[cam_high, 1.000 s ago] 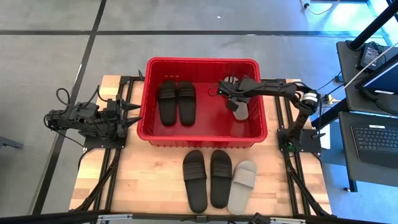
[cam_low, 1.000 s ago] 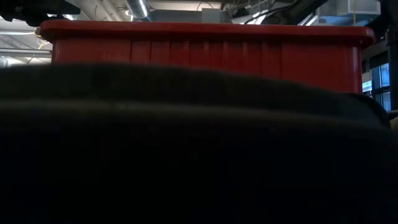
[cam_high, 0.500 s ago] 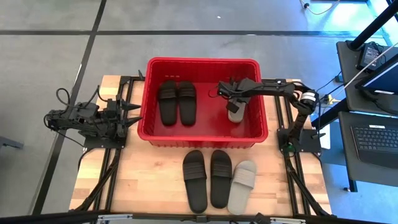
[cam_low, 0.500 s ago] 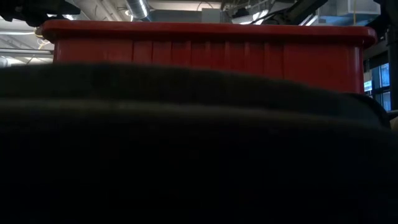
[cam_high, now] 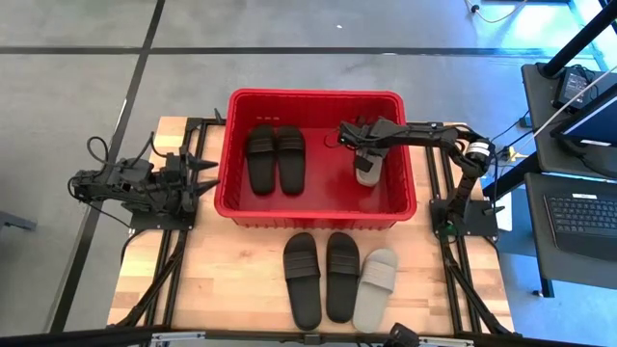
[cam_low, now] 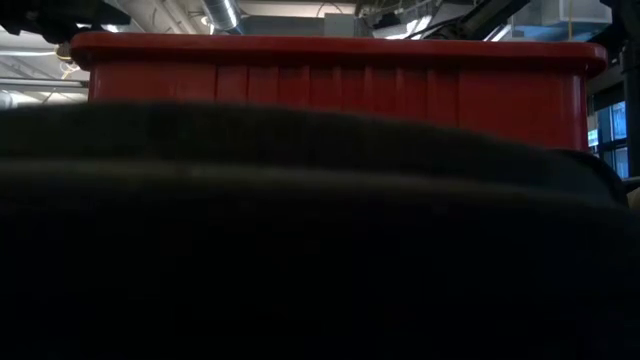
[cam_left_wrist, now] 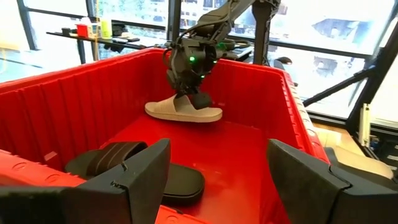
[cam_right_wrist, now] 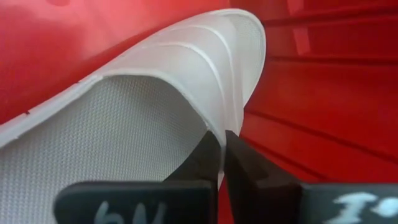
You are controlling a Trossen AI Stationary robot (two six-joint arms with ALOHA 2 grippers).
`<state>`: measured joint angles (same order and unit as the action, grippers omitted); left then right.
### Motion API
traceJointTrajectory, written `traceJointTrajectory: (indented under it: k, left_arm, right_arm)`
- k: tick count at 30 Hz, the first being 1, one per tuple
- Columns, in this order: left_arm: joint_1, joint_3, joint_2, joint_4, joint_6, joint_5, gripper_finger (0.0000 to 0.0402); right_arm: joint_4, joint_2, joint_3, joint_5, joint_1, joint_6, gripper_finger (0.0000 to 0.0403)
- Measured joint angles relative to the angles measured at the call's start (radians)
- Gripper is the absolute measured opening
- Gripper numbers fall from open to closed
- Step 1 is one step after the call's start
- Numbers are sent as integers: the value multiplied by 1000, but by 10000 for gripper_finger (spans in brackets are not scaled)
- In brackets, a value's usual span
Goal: Pick and place slides into bin
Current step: Put the white slide into the red bin
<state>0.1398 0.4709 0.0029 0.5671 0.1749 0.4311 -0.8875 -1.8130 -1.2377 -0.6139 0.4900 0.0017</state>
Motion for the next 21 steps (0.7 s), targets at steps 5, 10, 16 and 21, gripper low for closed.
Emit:
traceJointTrajectory:
  k: [5, 10, 16, 21]
  left_arm:
    - [0, 0, 0, 0, 0, 27, 260]
    - [0, 0, 0, 0, -1, 32, 260]
    - [0, 0, 0, 0, -1, 32, 260]
    - [0, 0, 0, 0, -2, 33, 260]
  right_arm:
    - [4, 0, 0, -5, 0, -13, 14]
    - [9, 0, 0, -19, 0, -41, 14]
    - [18, 0, 0, -83, 0, -138, 14]
    - [59, 0, 1, -87, -3, -188, 14]
